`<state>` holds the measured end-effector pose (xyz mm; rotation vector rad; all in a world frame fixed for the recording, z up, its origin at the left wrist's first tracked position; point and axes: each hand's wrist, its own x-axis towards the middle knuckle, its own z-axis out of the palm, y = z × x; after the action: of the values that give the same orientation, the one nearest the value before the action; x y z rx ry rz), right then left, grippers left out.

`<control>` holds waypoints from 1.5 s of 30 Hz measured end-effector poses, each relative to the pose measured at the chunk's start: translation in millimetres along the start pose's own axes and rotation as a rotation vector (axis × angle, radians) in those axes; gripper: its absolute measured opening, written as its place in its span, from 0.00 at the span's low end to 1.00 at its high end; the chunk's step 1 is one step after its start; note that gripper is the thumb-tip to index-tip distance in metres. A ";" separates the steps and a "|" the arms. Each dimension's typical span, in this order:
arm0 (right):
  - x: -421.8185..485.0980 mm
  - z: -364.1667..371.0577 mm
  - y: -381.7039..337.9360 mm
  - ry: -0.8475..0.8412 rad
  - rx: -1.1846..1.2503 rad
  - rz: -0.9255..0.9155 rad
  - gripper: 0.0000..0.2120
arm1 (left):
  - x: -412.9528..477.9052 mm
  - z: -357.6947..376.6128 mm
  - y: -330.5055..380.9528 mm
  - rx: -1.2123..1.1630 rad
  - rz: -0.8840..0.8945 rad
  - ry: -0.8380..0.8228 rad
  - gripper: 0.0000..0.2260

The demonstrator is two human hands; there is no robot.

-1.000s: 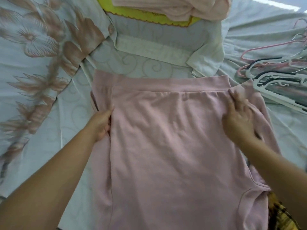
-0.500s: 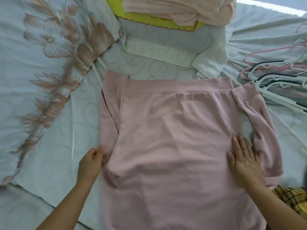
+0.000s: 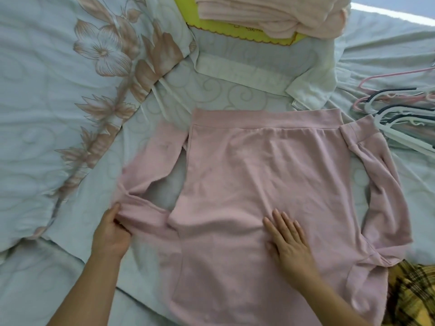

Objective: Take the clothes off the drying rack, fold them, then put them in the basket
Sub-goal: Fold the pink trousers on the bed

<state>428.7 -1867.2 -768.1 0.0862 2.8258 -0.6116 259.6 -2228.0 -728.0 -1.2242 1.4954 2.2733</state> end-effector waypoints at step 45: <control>6.9 -117.9 134.7 0.305 1.914 0.963 0.36 | -150.1 -41.9 -149.1 2.061 0.715 -0.716 0.20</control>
<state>409.8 -1695.7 -719.8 1.6304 0.9291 -2.5270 459.2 -2146.3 -733.4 0.6776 2.4516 0.1103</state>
